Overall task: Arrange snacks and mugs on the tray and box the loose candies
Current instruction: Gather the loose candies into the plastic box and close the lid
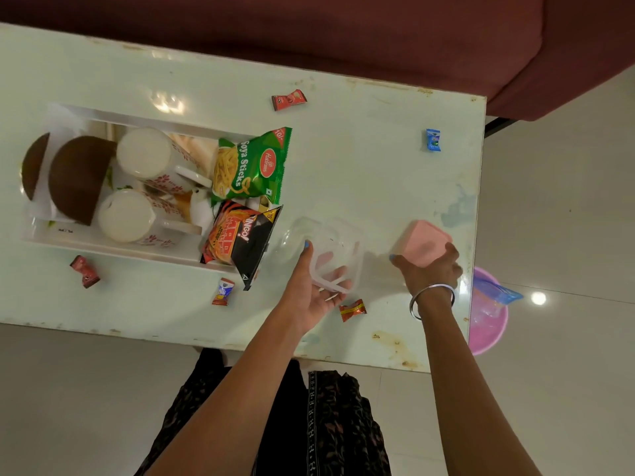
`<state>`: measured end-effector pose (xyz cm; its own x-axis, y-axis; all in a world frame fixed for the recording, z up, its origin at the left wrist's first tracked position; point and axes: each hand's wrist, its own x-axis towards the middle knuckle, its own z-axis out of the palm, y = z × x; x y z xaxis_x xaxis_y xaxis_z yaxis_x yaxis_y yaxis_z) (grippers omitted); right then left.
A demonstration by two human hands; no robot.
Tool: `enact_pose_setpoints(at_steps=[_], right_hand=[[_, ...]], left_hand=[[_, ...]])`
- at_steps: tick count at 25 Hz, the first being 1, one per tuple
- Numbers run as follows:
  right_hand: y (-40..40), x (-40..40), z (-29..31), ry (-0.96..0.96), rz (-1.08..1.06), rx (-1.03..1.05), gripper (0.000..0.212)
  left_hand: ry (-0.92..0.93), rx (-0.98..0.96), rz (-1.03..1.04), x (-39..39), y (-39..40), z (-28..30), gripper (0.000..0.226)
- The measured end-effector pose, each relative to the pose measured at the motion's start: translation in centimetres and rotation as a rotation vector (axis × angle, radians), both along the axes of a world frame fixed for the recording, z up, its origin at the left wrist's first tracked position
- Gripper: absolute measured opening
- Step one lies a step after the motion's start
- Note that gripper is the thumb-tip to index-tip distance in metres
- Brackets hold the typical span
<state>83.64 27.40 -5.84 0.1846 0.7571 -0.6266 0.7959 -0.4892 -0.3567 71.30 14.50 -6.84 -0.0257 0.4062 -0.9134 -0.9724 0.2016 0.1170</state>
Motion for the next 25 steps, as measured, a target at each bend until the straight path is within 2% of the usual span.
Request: enact_pose_setpoints(at_steps=[2, 3, 6, 7, 9, 12, 16, 18, 21, 23, 25], right_hand=[[-0.5, -0.3, 0.1, 0.000, 0.040, 0.144, 0.080], [-0.9, -0.7, 0.2, 0.063, 0.050, 0.154, 0.068], [-2.5, -2.3, 0.7, 0.317, 0.019, -0.136, 0.043], [-3.0, -2.8, 0.6, 0.336, 0.039, -0.184, 0.036], [-3.6, -3.6, 0.3, 0.248, 0.126, -0.116, 0.026], [-3.7, -4.2, 0.1, 0.230, 0.093, -0.036, 0.027], [-3.1, -4.2, -0.1, 0.299, 0.087, -0.015, 0.035], [-3.2, -3.5, -0.1, 0.281, 0.053, 0.036, 0.031], [-4.4, -1.0, -0.6, 0.147, 0.024, 0.089, 0.024], [-5.9, 0.2, -1.2, 0.020, 0.044, 0.021, 0.032], [-7.9, 0.0, -1.9, -0.044, 0.065, -0.065, 0.048]], left_hand=[[-0.004, -0.014, -0.020, 0.1, 0.1, -0.1, 0.059], [-0.002, -0.021, -0.028, 0.1, 0.2, -0.2, 0.060], [-0.004, -0.022, -0.061, 0.4, 0.5, -0.1, 0.060], [-0.007, -0.018, -0.069, 0.4, 0.5, 0.0, 0.060], [-0.012, -0.023, -0.061, 0.3, 0.3, 0.0, 0.063], [0.036, -0.078, -0.072, 0.4, -0.4, -0.1, 0.059], [0.195, -0.237, -0.195, 0.7, -2.2, 0.1, 0.037], [0.318, -0.293, -0.257, 0.8, -3.8, 0.3, 0.025], [0.716, -0.426, -0.333, 0.1, -7.2, 0.1, 0.017], [1.008, -0.598, -0.380, -1.1, -9.3, 0.2, 0.012], [1.194, -0.699, -0.400, -2.5, -10.7, 0.0, 0.020]])
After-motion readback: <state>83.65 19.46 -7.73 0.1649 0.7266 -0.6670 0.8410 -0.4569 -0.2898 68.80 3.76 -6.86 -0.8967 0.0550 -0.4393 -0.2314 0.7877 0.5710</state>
